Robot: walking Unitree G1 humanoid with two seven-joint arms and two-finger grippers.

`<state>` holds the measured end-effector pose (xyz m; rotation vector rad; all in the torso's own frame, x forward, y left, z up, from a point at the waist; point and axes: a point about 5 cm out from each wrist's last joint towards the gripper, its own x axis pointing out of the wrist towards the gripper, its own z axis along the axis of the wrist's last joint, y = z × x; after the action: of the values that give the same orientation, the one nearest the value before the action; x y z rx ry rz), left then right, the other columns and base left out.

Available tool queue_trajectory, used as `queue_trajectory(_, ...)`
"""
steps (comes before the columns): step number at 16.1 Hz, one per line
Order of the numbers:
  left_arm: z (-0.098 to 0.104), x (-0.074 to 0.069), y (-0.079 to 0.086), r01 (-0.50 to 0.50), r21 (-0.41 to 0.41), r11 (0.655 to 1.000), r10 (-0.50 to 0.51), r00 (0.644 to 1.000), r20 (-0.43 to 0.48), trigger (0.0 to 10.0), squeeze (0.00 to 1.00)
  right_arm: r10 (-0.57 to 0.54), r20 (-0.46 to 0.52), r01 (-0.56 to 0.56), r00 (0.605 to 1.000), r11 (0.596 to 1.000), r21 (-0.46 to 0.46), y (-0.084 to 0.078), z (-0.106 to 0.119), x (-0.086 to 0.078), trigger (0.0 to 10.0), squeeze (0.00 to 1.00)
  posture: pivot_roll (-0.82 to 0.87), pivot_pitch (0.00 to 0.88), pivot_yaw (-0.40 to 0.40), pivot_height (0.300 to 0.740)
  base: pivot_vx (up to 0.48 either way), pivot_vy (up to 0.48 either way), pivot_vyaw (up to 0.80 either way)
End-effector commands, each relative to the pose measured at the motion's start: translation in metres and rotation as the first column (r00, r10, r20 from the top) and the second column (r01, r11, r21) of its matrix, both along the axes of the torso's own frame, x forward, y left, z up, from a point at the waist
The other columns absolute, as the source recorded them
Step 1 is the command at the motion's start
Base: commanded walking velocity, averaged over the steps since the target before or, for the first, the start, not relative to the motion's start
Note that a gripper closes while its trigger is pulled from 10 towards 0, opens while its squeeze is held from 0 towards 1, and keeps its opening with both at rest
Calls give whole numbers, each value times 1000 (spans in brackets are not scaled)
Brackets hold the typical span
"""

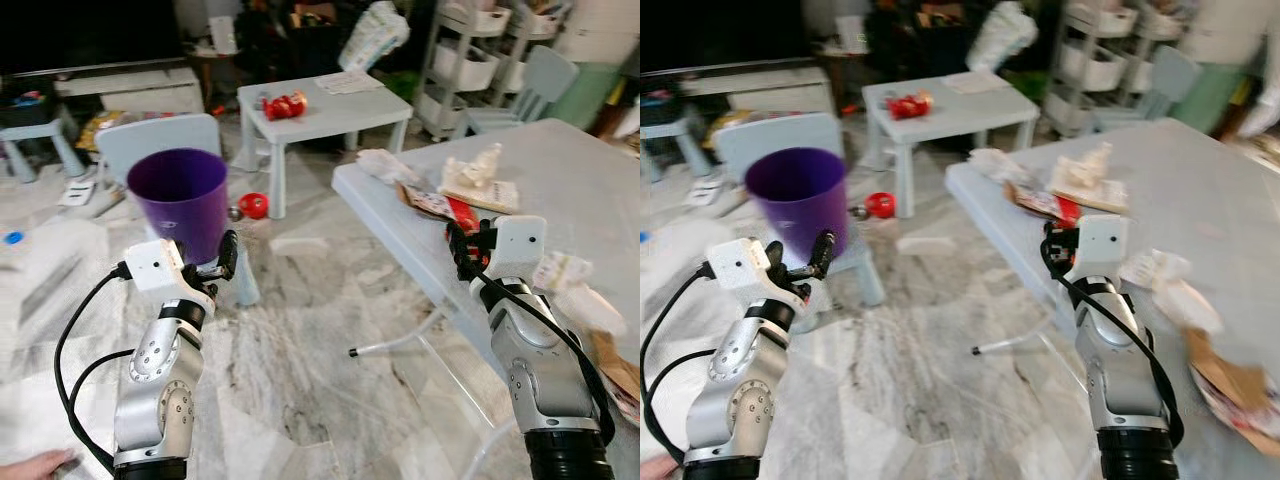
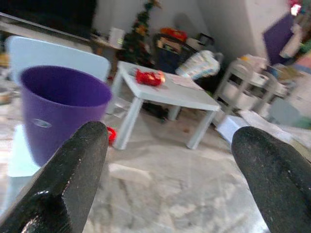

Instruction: Picking trash to rubbish bin

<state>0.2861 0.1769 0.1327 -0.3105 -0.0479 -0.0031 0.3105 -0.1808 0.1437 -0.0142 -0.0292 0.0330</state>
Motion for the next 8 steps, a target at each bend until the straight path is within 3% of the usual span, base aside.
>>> queue_trajectory(1,0,0,-1,3,8,1000,-3,1000,3,10000,0,-8,19,8,1000,1000,-12,-2,4,0,10000,0,-17,0,-53,740,244,0,0)
queue_trajectory(8,-2,0,0,4,13,1000,-4,1000,-1,10000,0,-5,20,5,1000,1000,-19,-3,4,0,10000,0,-18,0,-56,740,278,0,0)
